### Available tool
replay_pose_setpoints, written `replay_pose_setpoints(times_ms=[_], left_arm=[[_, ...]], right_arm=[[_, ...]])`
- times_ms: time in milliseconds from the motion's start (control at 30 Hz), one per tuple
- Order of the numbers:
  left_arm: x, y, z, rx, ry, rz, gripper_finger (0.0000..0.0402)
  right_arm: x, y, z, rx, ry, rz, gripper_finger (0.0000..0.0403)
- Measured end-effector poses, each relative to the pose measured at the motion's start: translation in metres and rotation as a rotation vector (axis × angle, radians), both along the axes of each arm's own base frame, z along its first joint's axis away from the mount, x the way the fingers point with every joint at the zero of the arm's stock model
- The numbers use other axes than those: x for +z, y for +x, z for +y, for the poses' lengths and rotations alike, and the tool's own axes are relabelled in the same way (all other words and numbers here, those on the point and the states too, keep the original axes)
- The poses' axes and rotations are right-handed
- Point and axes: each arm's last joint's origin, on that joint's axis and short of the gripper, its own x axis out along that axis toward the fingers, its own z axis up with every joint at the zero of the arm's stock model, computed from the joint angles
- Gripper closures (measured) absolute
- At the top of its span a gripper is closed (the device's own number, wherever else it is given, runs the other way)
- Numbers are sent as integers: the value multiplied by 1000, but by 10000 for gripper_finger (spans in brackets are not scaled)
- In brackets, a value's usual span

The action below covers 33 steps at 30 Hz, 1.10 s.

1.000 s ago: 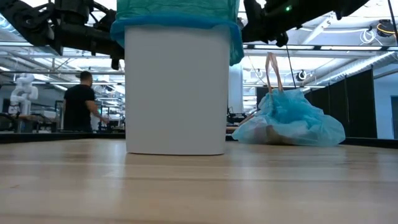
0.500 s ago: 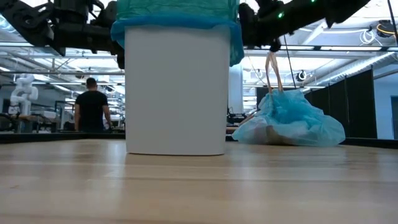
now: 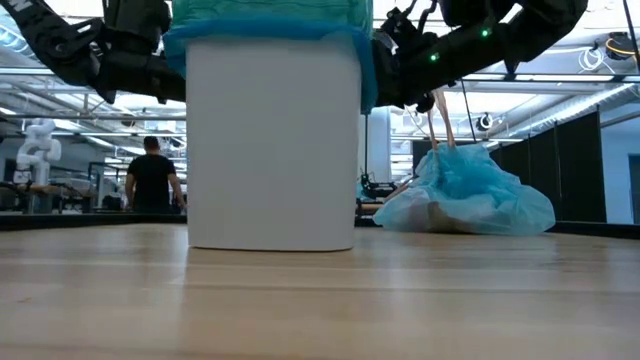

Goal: Place trash/remove bag and relplace
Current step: Insert a blue trash bag into the trash bin

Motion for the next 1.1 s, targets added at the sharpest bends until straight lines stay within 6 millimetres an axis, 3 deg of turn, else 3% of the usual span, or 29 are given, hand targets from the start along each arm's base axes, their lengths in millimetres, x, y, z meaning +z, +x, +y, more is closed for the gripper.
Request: replay_pose_setpoints(times_ms=[367, 567, 733, 933, 1100], left_arm=[[-12, 2, -5, 67, 24, 120, 402], [-1, -10, -7, 97, 57, 123, 402], [14, -25, -15, 87, 41, 81, 402], [29, -46, -33, 24, 37, 30, 402], [19, -59, -48, -37, -3, -63, 402]], right_arm=[[-1, -1, 0, -2, -38, 42, 403], [11, -7, 0, 0, -72, 35, 403], [27, -26, 2, -53, -99, 89, 403], [51, -53, 27, -94, -142, 80, 403], [33, -66, 54, -1, -77, -1, 403]])
